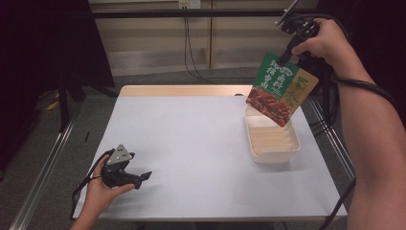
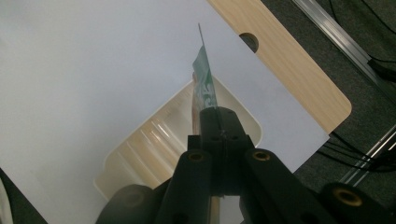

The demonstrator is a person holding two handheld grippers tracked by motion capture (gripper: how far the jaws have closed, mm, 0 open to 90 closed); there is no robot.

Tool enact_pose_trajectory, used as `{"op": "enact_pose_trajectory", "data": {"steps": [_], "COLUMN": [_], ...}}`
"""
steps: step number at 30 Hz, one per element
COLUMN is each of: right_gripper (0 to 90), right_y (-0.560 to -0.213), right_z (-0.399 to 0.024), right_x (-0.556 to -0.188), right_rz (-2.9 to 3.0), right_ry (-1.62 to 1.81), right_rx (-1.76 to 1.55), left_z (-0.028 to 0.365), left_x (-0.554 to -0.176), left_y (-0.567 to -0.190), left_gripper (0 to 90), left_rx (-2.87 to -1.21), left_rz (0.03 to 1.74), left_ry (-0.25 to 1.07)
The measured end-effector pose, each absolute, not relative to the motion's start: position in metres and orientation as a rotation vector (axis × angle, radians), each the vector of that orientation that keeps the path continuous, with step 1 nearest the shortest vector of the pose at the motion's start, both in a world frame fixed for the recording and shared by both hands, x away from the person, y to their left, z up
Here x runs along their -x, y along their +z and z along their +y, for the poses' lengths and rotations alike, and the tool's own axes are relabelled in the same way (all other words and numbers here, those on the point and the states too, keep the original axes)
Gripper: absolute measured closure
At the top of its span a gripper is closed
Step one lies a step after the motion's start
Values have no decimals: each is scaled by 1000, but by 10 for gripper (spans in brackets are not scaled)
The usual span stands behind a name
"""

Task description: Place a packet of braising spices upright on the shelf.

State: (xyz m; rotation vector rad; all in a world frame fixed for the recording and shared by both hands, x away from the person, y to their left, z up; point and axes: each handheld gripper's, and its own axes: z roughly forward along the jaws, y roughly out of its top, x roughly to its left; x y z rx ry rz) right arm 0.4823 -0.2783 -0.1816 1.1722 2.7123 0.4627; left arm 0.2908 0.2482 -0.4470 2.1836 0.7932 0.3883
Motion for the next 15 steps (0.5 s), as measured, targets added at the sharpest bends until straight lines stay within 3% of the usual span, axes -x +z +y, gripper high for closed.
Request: {"op": "enact_pose_trajectory", "data": {"steps": [15], "right_gripper": [900], "right_y": [-178], "right_z": [-301], "right_x": [-484], "right_rz": [2684], "right_ry": [479], "right_rx": [-1197], "left_z": [246], "left_x": [-290], "left_y": [-448], "left_gripper": [75], "left_rx": [-2198], "left_rz": [803], "left_ry": [394]}}
